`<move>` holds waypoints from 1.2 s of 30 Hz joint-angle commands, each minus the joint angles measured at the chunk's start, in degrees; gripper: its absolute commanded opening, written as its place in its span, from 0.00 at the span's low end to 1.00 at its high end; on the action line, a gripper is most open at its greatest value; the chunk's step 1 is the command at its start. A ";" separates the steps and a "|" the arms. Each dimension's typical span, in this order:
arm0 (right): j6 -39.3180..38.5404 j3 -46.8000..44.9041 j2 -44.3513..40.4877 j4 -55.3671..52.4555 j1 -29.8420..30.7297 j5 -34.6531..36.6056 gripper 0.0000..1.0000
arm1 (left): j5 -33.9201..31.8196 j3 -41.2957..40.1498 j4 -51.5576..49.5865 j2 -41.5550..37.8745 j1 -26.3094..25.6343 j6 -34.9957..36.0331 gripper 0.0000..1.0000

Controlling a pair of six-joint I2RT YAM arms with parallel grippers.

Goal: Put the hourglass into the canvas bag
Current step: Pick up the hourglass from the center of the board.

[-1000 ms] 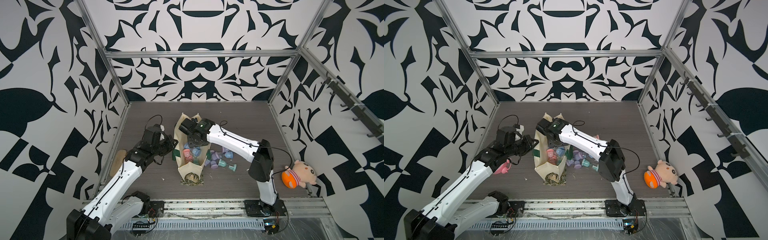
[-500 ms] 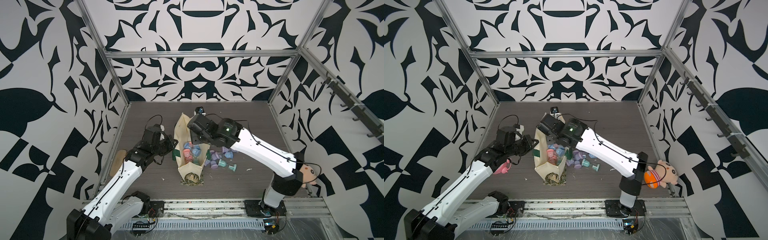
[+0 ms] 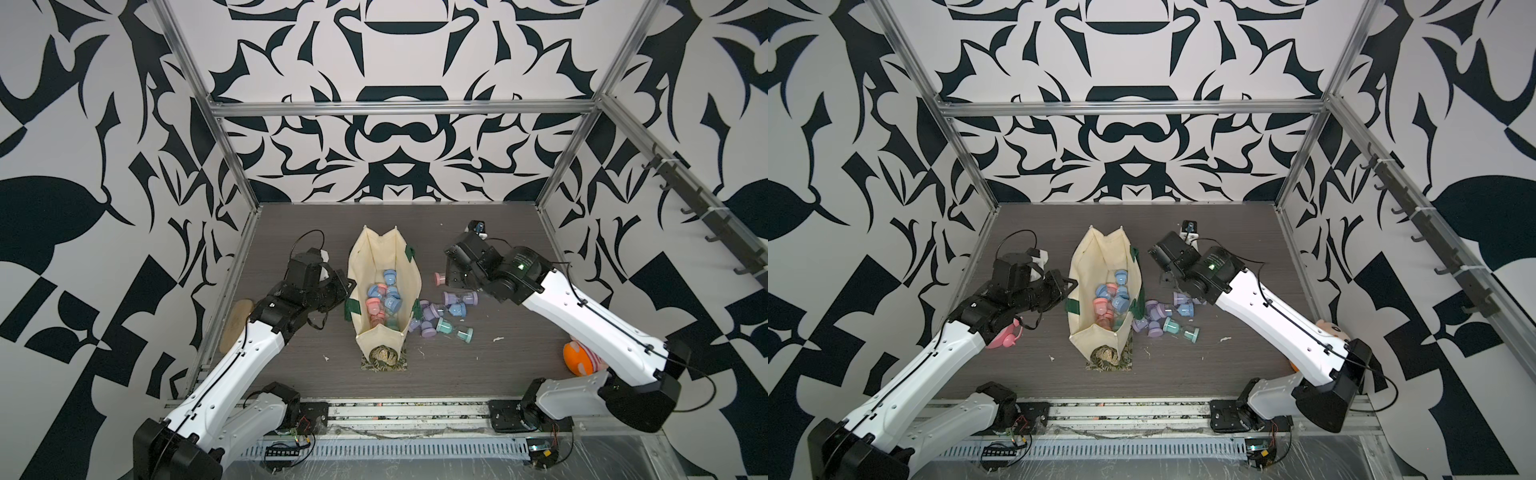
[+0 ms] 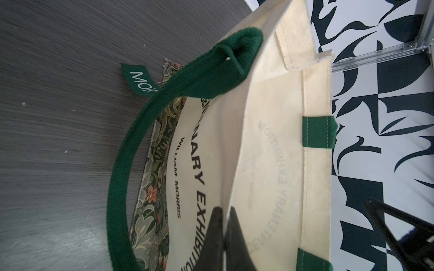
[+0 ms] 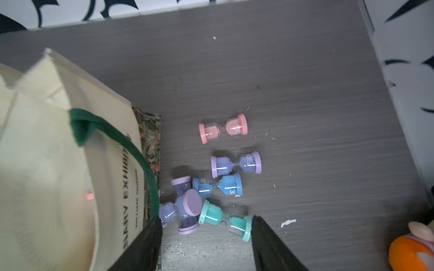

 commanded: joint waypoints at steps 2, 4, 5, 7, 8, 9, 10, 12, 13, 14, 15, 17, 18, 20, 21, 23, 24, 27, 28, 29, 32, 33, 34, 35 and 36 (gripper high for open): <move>1.70 -7.18 -1.76 7.74 -4.14 -10.83 0.68 | -0.02 -0.11 -0.02 -0.75 -0.10 0.95 0.00; 2.37 -10.62 -1.36 10.21 -5.05 -14.37 0.68 | -0.03 -0.15 -0.09 -0.88 -0.13 0.96 0.00; 2.67 -12.09 -1.17 11.32 -5.39 -15.50 0.68 | -0.01 -0.33 -0.16 -0.93 -0.11 0.95 0.00; 3.41 -15.09 -0.40 14.79 -5.77 -18.05 0.69 | 0.05 -0.29 -0.24 -1.09 -0.09 1.05 0.00; 3.72 -16.18 0.24 16.03 -5.77 -18.94 0.69 | 0.06 -0.37 -0.27 -1.12 -0.10 1.05 0.00; 4.00 -17.14 1.03 17.10 -5.78 -19.84 0.69 | 0.07 -0.38 -0.27 -1.19 -0.08 1.13 0.00; 4.15 -18.02 1.81 18.13 -5.77 -20.68 0.69 | 0.08 -0.47 -0.27 -1.21 -0.09 1.08 0.00; 4.57 -19.50 3.33 19.86 -5.78 -21.65 0.70 | 0.07 -0.65 -0.11 -1.19 -0.15 1.05 0.00; 4.93 -20.15 4.10 20.88 -5.77 -22.24 0.70 | 0.07 -0.71 -0.02 -1.19 -0.08 1.05 0.00; 5.22 -20.80 4.68 21.83 -5.77 -22.95 0.70 | 0.15 -0.73 0.00 -1.19 -0.11 1.05 0.00; 5.43 -21.50 5.15 23.09 -5.70 -23.66 0.70 | 0.18 -0.73 -0.03 -1.19 -0.08 1.05 0.00; 6.11 -22.68 5.90 24.76 -5.52 -24.53 0.70 | 0.16 -0.74 0.00 -1.28 -0.15 1.04 0.00; 6.34 -23.09 6.31 25.34 -5.43 -24.78 0.70 | 0.18 -0.73 -0.01 -1.27 -0.08 1.05 0.00; 6.73 -23.97 7.05 26.55 -5.38 -25.25 0.70 | 0.25 -0.77 0.00 -1.27 -0.16 1.05 0.00; 6.88 -24.41 7.56 27.22 -5.33 -25.56 0.70 | 0.26 -0.77 0.08 -1.31 -0.13 1.05 0.00; 7.18 -24.97 8.27 28.29 -5.34 -26.10 0.69 | 0.27 -0.75 0.13 -1.19 -0.14 1.01 0.00; 7.27 -25.19 8.64 28.73 -5.40 -26.33 0.68 | 0.25 -0.73 0.13 -1.11 -0.08 0.98 0.00; 7.45 -25.75 9.44 29.79 -5.33 -26.48 0.68 | 0.25 -0.73 0.17 -1.11 -0.11 0.94 0.00; 7.51 -25.99 9.65 30.24 -5.33 -26.60 0.68 | 0.29 -0.73 0.15 -1.11 -0.08 0.95 0.00; 7.71 -26.12 9.91 30.56 -5.40 -26.69 0.68 | 0.25 -0.73 0.10 -1.10 -0.09 0.96 0.00; 8.15 -26.71 10.61 31.69 -5.34 -27.09 0.67 | 0.36 -0.73 0.06 -1.10 -0.12 1.03 0.00; 8.29 -26.95 10.80 32.13 -5.41 -27.25 0.66 | 0.34 -0.64 0.07 -1.10 -0.12 0.95 0.00; 8.49 -27.25 10.97 32.68 -5.34 -27.35 0.65 | 0.34 -0.64 0.08 -1.01 -0.09 0.91 0.00; 8.57 -27.50 11.16 33.21 -5.34 -27.57 0.65 | 0.36 -0.56 0.08 -1.01 -0.08 0.98 0.00; 8.75 -27.76 11.29 33.90 -5.35 -27.76 0.64 | 0.34 -0.52 0.08 -0.93 -0.09 1.05 0.00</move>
